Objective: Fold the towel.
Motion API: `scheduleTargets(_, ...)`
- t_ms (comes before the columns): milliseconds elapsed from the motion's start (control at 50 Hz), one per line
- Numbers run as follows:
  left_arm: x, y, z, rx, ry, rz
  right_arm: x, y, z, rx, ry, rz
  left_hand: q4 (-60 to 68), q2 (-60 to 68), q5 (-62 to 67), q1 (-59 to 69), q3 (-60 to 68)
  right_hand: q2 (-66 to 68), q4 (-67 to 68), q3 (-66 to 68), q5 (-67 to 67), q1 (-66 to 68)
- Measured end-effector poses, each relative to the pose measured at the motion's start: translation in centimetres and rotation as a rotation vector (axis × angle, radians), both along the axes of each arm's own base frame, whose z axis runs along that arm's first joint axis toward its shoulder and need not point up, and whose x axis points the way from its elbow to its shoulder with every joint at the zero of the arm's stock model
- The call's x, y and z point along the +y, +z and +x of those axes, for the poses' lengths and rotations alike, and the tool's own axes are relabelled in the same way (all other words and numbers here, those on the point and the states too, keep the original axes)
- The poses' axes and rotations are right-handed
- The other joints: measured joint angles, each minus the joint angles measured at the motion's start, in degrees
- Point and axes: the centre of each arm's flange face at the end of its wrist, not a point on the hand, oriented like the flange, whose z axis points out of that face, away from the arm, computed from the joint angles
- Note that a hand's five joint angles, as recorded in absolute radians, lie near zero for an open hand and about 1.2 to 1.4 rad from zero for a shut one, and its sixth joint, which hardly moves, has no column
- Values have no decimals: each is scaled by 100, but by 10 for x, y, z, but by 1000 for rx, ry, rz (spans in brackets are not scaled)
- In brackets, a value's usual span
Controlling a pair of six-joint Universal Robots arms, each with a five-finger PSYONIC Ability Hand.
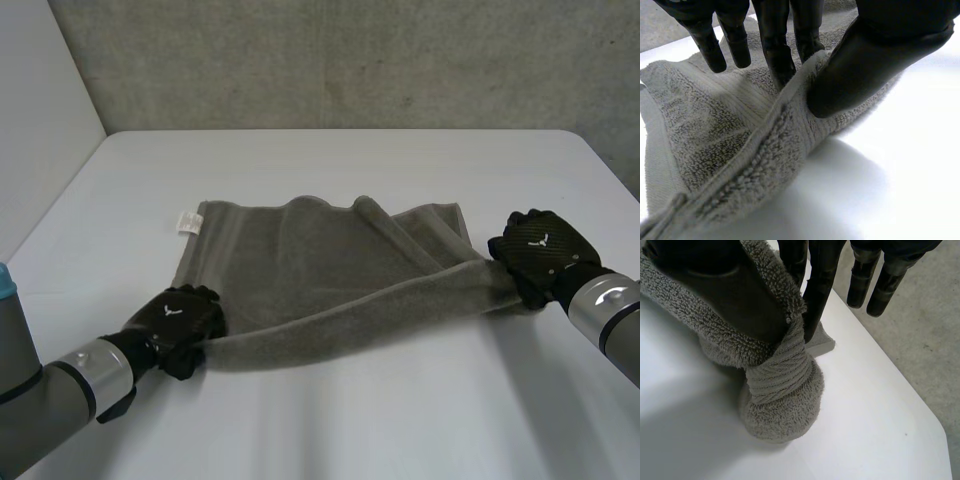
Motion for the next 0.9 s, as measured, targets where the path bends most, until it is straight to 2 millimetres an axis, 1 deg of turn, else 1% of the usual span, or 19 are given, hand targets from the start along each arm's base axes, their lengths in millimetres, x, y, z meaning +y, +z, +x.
scheduleTargets(80,2,1,0,2,-1,5,3,0,-1,2,-2,16,0,0,4,0,0,0,0,0,0,0)
scheduleTargets(180,1,14,3,8,6,-18,10,7,-1,4,13,50,0,0,4,0,0,0,0,0,0,0)
scheduleTargets(240,-4,33,5,16,19,-68,15,21,1,-5,39,58,0,0,4,0,0,0,0,0,0,0)
scheduleTargets(260,-7,44,7,21,27,-99,17,31,1,-14,52,50,0,0,5,0,0,0,0,0,0,1)
scheduleTargets(280,-9,49,8,23,31,-115,17,35,1,-18,57,46,0,0,4,1,0,0,0,0,0,1)
scheduleTargets(360,-24,91,14,40,63,-258,16,67,3,-51,96,-13,0,1,4,1,0,0,0,0,0,6)
scheduleTargets(380,-26,96,15,42,67,-277,16,70,3,-56,100,-20,0,1,4,1,0,0,0,0,0,6)
scheduleTargets(420,-33,115,18,50,84,-343,13,79,4,-73,117,-39,0,19,5,1,0,0,0,0,0,7)
scheduleTargets(440,-35,118,19,52,89,-355,12,80,4,-76,120,-40,0,20,5,1,0,0,0,0,0,7)
scheduleTargets(480,-41,128,22,61,106,-387,8,74,4,-87,133,-17,0,23,5,1,0,-31,0,0,-23,-27)
scheduleTargets(500,-42,129,23,64,110,-389,6,71,4,-89,137,-7,0,24,5,1,0,-195,0,0,-222,-192)
scheduleTargets(540,-46,128,25,71,122,-383,2,59,3,-91,147,32,0,28,4,1,0,-1050,0,0,-1115,-1107)
scheduleTargets(560,-48,125,26,75,128,-369,0,48,3,-90,156,66,0,30,4,1,0,-1721,0,0,-1809,-1781)
scheduleTargets(600,-52,112,27,79,138,-331,-3,26,1,-79,173,132,0,31,5,1,0,-2626,0,0,-2868,-2740)
scheduleTargets(640,-54,101,28,79,143,-297,-5,11,-3,-62,182,174,0,31,4,1,0,-3169,0,0,-3437,-3286)
scheduleTargets(700,-56,82,28,75,145,-241,-5,-11,-12,-21,196,234,0,31,5,1,0,-3372,0,0,-3802,-3529)
scheduleTargets(780,-57,66,28,71,143,-190,-4,-19,-21,14,208,273,0,31,5,1,0,-3419,0,0,-3930,-3621)
scheduleTargets(840,-56,59,27,70,140,-167,-2,-13,-25,21,211,278,0,28,5,1,0,-3640,0,0,-4142,-3817)
scheduleTargets(900,-56,57,27,70,136,-159,0,-6,-25,6,207,270,0,28,5,1,0,-3871,0,0,-4374,-4068)
